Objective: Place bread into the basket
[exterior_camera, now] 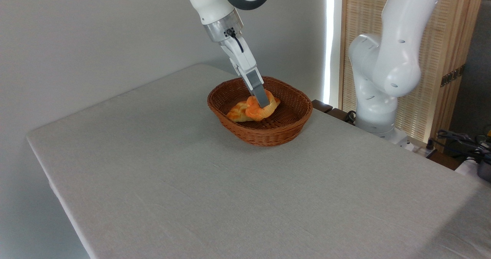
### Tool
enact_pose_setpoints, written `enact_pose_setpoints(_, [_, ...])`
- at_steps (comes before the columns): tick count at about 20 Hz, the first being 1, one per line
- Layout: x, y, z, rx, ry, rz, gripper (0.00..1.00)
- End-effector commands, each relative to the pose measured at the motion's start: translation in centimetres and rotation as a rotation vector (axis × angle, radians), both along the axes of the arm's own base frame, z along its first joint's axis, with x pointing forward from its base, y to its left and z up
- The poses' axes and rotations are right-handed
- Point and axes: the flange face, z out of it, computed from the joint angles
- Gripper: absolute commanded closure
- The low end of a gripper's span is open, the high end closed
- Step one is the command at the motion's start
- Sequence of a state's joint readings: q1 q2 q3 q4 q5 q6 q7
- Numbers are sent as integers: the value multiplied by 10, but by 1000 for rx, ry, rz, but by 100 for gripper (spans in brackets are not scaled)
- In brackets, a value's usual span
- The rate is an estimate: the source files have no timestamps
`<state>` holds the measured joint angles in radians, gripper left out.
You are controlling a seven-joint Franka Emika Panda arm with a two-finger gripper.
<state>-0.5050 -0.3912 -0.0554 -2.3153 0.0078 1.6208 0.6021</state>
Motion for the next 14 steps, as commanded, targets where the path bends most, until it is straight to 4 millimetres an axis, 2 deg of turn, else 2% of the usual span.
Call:
enact_pose_setpoints(1, [2,4,3,-15,-19,-6,0])
enact_pose_setpoints(4, [6,5,12,-23,-36,2,0])
enact_pose_setpoints(6, [18,11,32,-45,-74,39,0])
enact_pose_setpoints(7, [28,18,48,-61,-106,64,0])
enact_pose_setpoints(11, [92,80,131,-135,-265,249,0])
enact_pose_setpoints(12, [106,88,148,-146,-298,269,0])
enact_pose_setpoints(14, [138,107,166,-156,-343,320,0])
